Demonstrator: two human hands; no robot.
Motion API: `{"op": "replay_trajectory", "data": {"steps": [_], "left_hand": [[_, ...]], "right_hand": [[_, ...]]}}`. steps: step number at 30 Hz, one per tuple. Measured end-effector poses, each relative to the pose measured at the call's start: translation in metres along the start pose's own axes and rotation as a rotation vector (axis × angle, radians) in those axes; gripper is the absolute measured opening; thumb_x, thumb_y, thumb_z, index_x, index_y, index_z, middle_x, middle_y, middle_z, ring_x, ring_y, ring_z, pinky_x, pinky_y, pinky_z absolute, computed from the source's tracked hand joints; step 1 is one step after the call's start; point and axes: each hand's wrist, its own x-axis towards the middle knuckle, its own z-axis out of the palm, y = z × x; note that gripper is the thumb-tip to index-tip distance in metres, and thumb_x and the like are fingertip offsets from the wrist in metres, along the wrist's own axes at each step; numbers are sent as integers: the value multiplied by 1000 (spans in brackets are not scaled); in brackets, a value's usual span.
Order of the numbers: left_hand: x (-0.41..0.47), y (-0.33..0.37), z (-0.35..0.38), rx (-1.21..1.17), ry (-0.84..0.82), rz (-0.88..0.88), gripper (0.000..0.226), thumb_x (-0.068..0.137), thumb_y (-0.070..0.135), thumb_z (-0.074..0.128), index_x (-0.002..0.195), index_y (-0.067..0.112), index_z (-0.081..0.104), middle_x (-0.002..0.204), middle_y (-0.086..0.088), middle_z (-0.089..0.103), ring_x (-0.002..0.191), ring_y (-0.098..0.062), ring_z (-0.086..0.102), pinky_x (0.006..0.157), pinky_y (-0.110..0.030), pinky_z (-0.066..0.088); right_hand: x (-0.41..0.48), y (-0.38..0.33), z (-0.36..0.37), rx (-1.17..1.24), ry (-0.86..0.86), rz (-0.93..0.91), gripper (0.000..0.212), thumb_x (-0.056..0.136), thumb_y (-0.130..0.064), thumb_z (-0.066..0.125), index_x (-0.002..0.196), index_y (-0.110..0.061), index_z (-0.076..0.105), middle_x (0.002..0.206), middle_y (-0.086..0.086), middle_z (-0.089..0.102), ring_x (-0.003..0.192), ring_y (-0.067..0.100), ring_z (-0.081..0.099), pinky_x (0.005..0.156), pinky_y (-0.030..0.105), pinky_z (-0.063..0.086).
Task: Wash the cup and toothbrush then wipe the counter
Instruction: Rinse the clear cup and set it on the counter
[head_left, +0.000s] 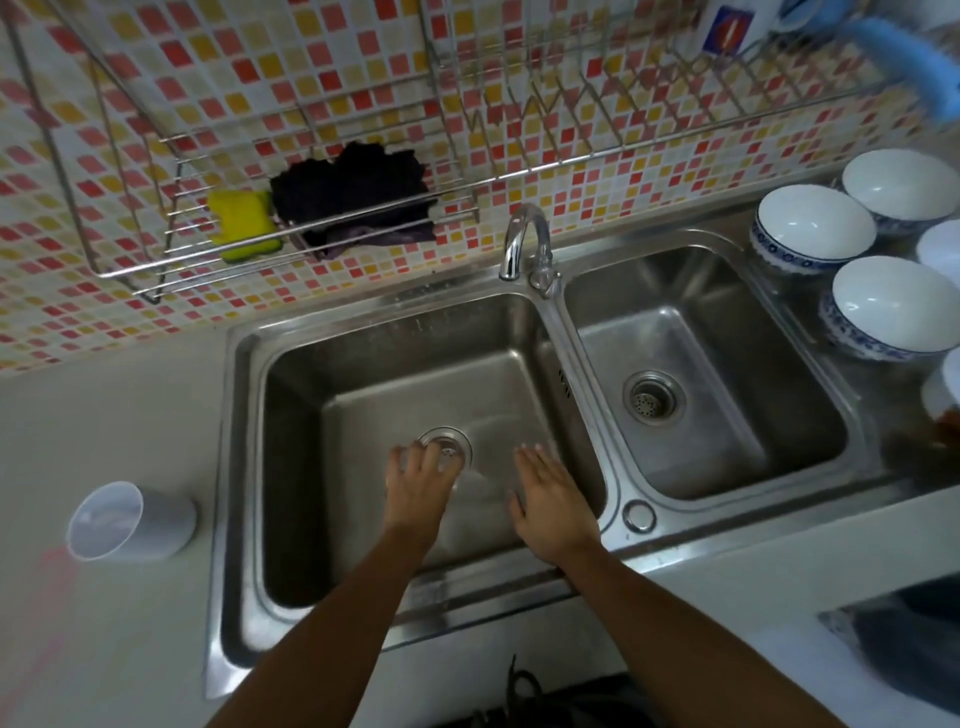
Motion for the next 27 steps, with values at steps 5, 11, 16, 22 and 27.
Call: {"op": "replay_trajectory", "data": {"steps": [5,11,16,22,27], "left_hand": [[1,4,-11,208,-37,70,80,79,15,69,144,15,22,143,-19,27,135,-39,28,114,-57,20],[2,4,-21,233,13,116,73,81,6,65,142,9,26,143,-21,29,135,-42,28,113,-60,22],[-1,-2,-22,198,18,101,80,77,8,70,141,11,22,147,-21,23,138,-42,23,114,-60,19],[-7,-3,-17,160,85,64,96,66,11,80,144,22,25,149,-19,28,140,-39,27,114,-59,17],[-59,-38,11,-50,242,-166,105,42,13,92,134,27,43,129,-17,53,123,-36,48,105,-58,36]], "right_hand": [[0,-2,-2,2,-20,-1,66,95,-35,38,153,-13,13,160,5,17,149,18,6,121,40,11],[-1,0,0,-15,-6,-19,66,94,-34,39,152,-13,16,159,7,19,148,19,8,120,41,15],[-2,-1,1,6,18,-38,66,94,-31,41,151,-10,19,158,9,22,148,19,11,121,41,13],[-6,10,2,37,12,9,64,93,-28,42,151,-10,21,158,8,24,148,19,12,121,38,13],[-9,-18,-1,34,11,-28,66,91,-26,48,151,-12,24,157,9,27,144,24,25,118,36,25]]}}
